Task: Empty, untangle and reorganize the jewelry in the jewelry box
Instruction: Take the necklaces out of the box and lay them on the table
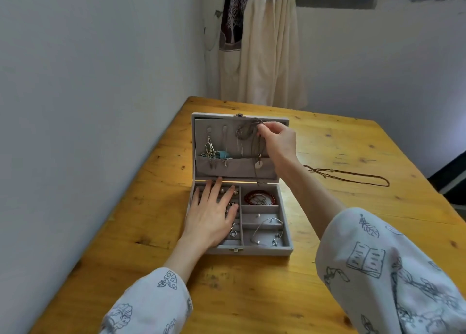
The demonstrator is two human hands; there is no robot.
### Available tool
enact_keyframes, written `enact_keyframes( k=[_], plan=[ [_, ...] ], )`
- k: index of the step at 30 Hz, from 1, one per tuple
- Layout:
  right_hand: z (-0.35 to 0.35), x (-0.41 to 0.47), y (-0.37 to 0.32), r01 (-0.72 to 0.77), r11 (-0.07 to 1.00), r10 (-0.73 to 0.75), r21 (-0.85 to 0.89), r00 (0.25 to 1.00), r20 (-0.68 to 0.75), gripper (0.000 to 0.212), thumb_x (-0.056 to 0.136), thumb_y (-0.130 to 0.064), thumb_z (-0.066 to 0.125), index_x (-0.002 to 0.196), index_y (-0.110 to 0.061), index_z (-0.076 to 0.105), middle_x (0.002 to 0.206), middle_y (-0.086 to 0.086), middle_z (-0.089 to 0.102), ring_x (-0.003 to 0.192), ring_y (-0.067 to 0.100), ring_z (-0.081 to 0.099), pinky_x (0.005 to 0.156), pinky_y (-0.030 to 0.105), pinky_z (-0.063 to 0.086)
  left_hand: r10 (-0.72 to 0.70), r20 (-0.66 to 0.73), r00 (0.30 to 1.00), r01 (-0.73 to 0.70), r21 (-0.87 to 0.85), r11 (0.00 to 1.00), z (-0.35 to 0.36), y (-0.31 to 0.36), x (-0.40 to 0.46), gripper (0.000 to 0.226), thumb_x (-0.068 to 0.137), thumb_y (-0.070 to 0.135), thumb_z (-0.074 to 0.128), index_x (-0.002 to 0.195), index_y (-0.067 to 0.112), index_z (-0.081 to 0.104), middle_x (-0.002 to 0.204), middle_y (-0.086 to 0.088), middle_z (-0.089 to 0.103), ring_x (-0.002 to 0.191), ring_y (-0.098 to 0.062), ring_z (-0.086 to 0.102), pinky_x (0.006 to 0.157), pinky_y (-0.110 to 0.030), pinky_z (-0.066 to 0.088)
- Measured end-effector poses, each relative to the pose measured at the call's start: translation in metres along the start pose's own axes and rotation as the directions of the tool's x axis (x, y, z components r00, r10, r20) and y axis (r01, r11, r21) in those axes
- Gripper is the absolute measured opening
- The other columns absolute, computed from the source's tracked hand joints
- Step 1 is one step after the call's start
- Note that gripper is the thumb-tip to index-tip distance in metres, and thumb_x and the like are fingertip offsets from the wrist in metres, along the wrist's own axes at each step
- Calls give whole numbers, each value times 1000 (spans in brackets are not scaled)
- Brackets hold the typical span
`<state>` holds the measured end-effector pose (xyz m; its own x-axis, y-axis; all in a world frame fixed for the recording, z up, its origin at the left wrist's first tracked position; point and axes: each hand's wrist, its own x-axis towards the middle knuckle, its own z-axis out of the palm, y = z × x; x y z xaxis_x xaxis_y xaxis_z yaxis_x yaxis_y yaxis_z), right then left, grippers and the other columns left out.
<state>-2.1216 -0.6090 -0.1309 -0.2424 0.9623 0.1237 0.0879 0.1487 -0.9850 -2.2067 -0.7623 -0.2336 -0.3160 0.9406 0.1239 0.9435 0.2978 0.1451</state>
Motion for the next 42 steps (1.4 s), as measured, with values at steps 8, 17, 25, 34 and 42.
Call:
enact_keyframes(
  k=[8, 17, 25, 34, 42],
  plan=[
    [-10, -13, -18, -46, 972, 13, 231, 990, 140, 10, 88, -10, 55, 82, -14, 62, 71, 1, 65, 64, 9, 59, 67, 21, 50, 11, -63, 998, -16, -73, 997, -1, -1, -3, 52, 95, 46, 23, 144, 27, 20, 155, -2, 12, 142, -18, 2, 114, -39, -1],
    [-47, -69, 13, -64, 997, 46, 34, 923, 383, 8, 87, -10, 58, 81, -9, 63, 59, -1, 63, 54, 10, 58, 59, 22, 52, -143, -143, 979, -22, -777, 629, -36, 14, -4, 54, 84, 39, 59, 133, 26, 40, 127, 14, 47, 111, -1, 47, 90, -16, 39],
    [-65, -79, 17, -131, 991, 113, 14, 897, 428, 10, 88, -11, 56, 81, -12, 63, 62, 1, 61, 57, 14, 57, 57, 23, 51, -163, -89, 983, -35, -951, 307, -64, 27, 3, 9, 78, 28, 67, 86, 23, 68, 82, 6, 70, 79, -3, 63, 72, -16, 49],
    [-85, -76, 5, 136, 990, -108, -30, 885, 453, 13, 85, -25, 61, 80, -22, 72, 64, 1, 59, 60, 8, 53, 61, 22, 46, 1, -63, 998, -63, -997, 39, -108, 44, 25, 16, 75, 28, 67, 85, 15, 67, 51, 7, 47, 49, -11, 49, 56, -24, 50],
    [-121, -63, -7, -103, 968, -12, 229, 891, 454, 19, 87, -23, 58, 74, -12, 67, 53, -5, 49, 53, 11, 52, 64, 26, 54, 133, 49, 990, 1, -939, 343, -131, 50, 23, 26, 77, 43, 58, 83, 20, 69, 46, 6, 33, 43, -10, 26, 37, -17, 27]
  ],
)
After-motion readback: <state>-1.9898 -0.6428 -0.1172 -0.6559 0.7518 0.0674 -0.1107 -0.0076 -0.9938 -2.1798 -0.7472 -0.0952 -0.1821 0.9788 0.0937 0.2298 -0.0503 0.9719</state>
